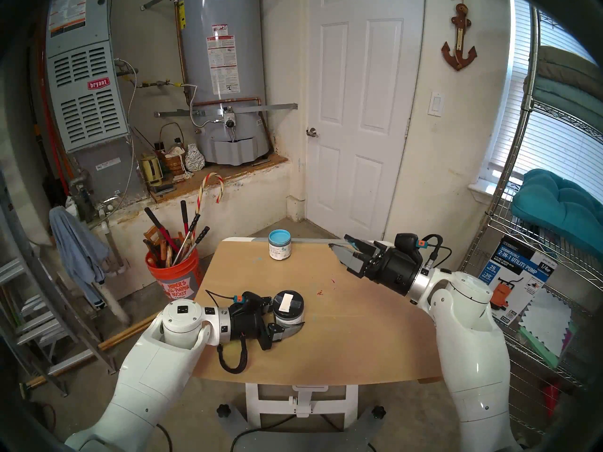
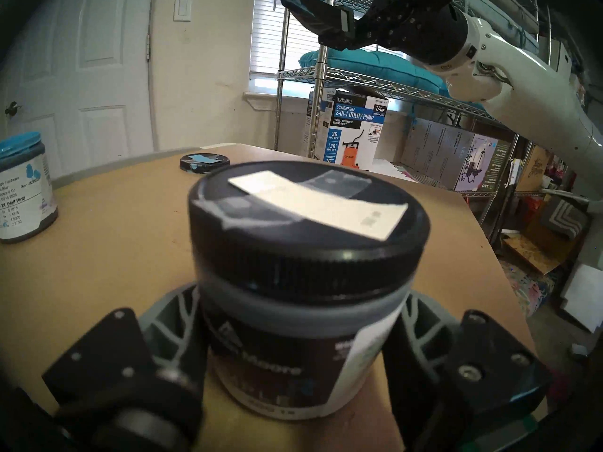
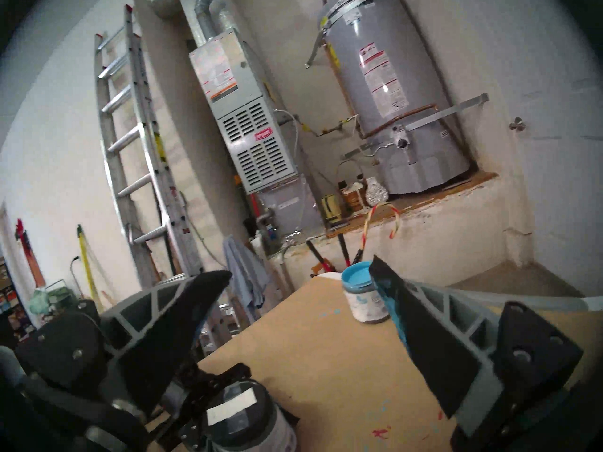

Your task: Open paint jar

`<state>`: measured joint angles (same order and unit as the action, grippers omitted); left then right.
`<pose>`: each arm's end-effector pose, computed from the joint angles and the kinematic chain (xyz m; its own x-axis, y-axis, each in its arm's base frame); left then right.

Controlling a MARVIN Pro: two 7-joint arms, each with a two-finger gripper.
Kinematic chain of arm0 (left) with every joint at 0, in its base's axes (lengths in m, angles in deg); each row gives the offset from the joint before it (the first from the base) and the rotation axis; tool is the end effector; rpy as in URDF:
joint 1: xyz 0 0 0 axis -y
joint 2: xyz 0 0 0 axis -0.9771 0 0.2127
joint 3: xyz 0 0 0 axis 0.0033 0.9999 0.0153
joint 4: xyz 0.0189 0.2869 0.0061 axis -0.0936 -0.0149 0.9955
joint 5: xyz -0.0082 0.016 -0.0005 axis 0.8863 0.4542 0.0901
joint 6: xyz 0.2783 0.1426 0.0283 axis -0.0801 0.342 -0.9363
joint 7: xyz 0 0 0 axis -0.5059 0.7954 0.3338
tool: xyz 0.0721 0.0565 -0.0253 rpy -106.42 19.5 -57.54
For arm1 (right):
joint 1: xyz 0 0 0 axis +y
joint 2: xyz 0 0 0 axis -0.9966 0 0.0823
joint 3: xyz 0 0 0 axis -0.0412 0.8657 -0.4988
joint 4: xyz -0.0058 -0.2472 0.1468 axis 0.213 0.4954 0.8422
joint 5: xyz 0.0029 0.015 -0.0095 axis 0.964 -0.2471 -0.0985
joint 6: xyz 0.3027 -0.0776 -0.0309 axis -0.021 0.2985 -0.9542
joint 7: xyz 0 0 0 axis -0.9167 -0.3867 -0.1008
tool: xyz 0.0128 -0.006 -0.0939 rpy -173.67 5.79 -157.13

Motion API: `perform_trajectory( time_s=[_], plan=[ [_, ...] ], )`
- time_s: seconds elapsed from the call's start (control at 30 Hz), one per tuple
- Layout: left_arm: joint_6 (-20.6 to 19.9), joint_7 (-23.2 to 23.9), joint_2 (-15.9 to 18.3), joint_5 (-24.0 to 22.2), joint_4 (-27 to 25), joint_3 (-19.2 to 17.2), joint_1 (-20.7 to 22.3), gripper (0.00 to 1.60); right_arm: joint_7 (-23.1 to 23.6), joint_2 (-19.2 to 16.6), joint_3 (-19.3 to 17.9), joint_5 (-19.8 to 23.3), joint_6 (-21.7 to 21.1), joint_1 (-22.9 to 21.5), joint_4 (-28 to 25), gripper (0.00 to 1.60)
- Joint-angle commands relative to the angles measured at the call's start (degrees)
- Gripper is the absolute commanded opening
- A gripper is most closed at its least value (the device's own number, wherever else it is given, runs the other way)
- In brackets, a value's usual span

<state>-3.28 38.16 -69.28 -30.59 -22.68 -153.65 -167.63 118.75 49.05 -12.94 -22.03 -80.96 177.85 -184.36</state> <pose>0.3591 -0.0201 -0.3532 0.2123 -0.2119 0.9540 -0.9140 -0.3883 0.1171 0.3678 0.0108 -0.2182 0.2719 -0.2347 0.9333 0.7774 -0.5181 -0.3568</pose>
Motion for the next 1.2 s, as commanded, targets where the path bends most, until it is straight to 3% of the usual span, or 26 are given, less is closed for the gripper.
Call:
perform_trajectory(
  time_s=[0.0, 0.1, 0.2, 0.37, 0.57, 0.8, 0.83, 0.93, 1.17],
  plan=[
    [0.22, 0.25, -0.37, -0.27, -1.01, 0.11, 0.47, 0.0, 3.64, -1.21, 2.31, -0.21, 2.16, 0.23, 0.15, 1.6],
    [0.12, 0.26, -0.34, -0.23, -1.18, 0.04, 0.36, 0.0, 3.65, -1.79, 2.98, -1.4, 3.13, 0.76, -0.14, 1.6],
    [0.13, 0.43, -0.27, -0.27, -1.29, -0.05, 0.13, 0.0, 5.4, -3.79, 4.35, -4.57, 7.5, 2.01, -0.86, 1.6],
    [0.11, 0.79, -0.21, -0.34, -1.29, -0.12, 0.01, 0.0, 7.77, -2.47, 3.82, -7.01, 11.32, 4.94, -3.47, 1.6],
    [-0.32, 0.94, -0.31, -0.29, -1.87, -0.2, 0.06, 0.0, 10.44, -1.36, 3.27, -7.51, 16.3, 7.86, -5.21, 1.6],
    [-0.51, 1.15, -0.39, -0.11, -1.52, -0.28, 0.3, 0.0, 13.43, -2.61, 3.36, -7.98, 23.47, 11.11, -5.72, 1.6],
    [-0.43, 1.18, -0.41, -0.08, -1.4, -0.27, 0.33, 0.0, 14.15, -2.23, 3.15, -8.69, 22.33, 11.12, -5.69, 1.6],
    [-0.19, 1.27, -0.51, -0.01, -1.17, -0.26, 0.42, 0.0, 13.41, -2.24, 3.82, -9.42, 25.47, 11.67, -5.2, 1.6],
    [-0.39, 1.33, -0.72, 0.15, -1.66, -0.25, 0.38, 0.0, 12.66, -2.17, 6.28, -13.25, 24.91, 10.03, -5.1, 1.6]
  ],
)
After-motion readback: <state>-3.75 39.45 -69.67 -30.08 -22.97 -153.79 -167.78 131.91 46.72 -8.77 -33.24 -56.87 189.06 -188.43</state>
